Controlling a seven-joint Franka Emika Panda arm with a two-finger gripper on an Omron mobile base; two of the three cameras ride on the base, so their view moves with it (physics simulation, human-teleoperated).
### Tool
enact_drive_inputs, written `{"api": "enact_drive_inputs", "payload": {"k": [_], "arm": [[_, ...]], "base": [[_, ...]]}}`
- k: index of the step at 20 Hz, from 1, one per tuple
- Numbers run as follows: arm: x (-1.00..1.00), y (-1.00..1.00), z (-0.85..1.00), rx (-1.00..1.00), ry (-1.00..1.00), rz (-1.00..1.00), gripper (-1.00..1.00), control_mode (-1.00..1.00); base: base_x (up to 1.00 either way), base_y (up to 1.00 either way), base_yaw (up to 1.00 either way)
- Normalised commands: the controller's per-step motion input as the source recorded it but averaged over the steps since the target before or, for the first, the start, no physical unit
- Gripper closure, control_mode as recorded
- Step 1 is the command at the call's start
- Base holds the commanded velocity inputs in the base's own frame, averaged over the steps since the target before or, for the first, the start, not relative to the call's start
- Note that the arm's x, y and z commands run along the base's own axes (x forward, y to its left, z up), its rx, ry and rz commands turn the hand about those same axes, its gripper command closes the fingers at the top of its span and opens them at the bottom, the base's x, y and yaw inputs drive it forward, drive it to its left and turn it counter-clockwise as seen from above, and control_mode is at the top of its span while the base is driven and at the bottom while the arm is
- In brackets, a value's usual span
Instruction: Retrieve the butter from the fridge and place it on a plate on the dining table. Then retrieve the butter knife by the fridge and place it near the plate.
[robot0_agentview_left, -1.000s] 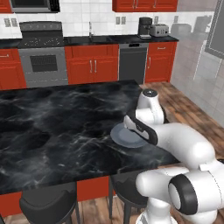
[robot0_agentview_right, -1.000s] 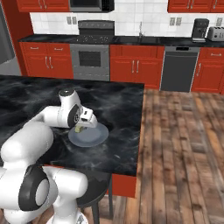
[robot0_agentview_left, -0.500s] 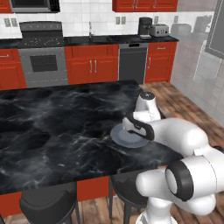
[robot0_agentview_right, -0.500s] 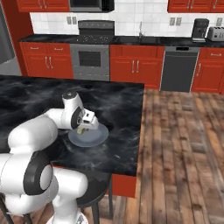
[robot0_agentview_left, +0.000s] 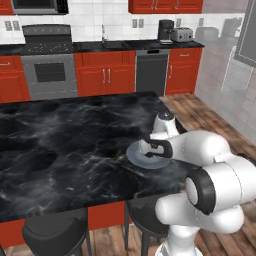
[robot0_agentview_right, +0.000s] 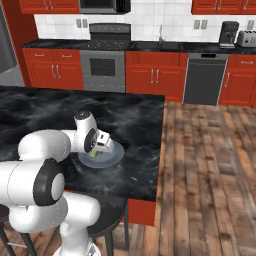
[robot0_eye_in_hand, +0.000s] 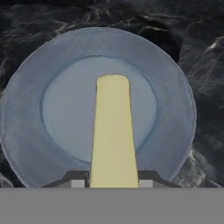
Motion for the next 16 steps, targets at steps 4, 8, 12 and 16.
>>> {"api": "enact_drive_inputs", "payload": {"k": [4,8,12,16], "arm": [[0.11,0.00,-0.26,0.00,0.00,0.00,1.00,-1.00],[0.10,0.00,-0.18,0.00,0.00,0.00,1.00,-1.00],[0.08,0.00,-0.14,0.00,0.00,0.00,1.00,-1.00],[0.09,0.00,-0.19,0.00,0.00,0.00,1.00,-1.00]], "base": [[0.00,0.00,0.00],[0.00,0.00,0.00],[0.00,0.00,0.00],[0.00,0.00,0.00]]}}
